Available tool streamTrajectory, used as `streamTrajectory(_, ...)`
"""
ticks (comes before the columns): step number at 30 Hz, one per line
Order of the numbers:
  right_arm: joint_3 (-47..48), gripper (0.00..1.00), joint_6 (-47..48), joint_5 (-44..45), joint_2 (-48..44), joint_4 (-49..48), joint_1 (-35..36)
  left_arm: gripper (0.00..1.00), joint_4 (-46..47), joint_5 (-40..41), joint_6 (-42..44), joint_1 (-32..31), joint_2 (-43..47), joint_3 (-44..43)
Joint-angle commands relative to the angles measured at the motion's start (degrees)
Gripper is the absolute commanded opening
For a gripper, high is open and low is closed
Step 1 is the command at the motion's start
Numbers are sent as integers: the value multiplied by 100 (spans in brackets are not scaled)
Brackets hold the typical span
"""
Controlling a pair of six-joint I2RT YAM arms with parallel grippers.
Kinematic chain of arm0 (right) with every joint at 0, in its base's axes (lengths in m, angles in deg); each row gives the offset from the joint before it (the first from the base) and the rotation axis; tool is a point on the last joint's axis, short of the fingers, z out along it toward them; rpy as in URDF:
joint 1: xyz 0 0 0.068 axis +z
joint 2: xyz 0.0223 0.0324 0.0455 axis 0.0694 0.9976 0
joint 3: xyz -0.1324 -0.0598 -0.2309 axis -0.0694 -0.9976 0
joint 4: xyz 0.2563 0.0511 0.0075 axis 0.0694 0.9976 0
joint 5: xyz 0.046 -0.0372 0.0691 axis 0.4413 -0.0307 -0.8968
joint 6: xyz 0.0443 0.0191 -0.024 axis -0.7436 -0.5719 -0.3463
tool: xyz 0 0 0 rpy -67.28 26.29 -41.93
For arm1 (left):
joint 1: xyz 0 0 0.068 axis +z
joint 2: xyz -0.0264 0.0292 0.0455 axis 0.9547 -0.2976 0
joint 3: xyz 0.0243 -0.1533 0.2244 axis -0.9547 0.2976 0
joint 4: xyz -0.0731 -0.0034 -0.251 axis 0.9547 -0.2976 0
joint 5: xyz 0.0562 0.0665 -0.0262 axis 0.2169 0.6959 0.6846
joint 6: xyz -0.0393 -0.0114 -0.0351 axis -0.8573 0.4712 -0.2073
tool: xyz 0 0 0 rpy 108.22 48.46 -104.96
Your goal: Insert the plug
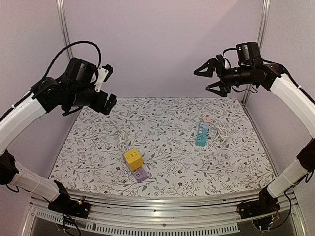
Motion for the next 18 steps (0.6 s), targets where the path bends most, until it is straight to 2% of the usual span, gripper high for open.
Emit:
streamTrajectory(1, -163, 99, 95, 841, -396, -396, 7, 99, 1014, 357, -269, 384, 613, 759)
streamTrajectory(5, -1103, 99, -104, 1792, -1110, -1144, 8, 100, 1994, 675, -402, 599, 1515, 1797)
streamTrajectory(12, -3146, 99, -792, 3081, -2754, -2702, 13, 100, 2944, 816, -762, 918, 2537, 3033)
streamTrajectory(18, -3377, 99, -915, 3492, -3221, -2761, 11, 100, 3131, 893, -927, 1061, 2816, 3344)
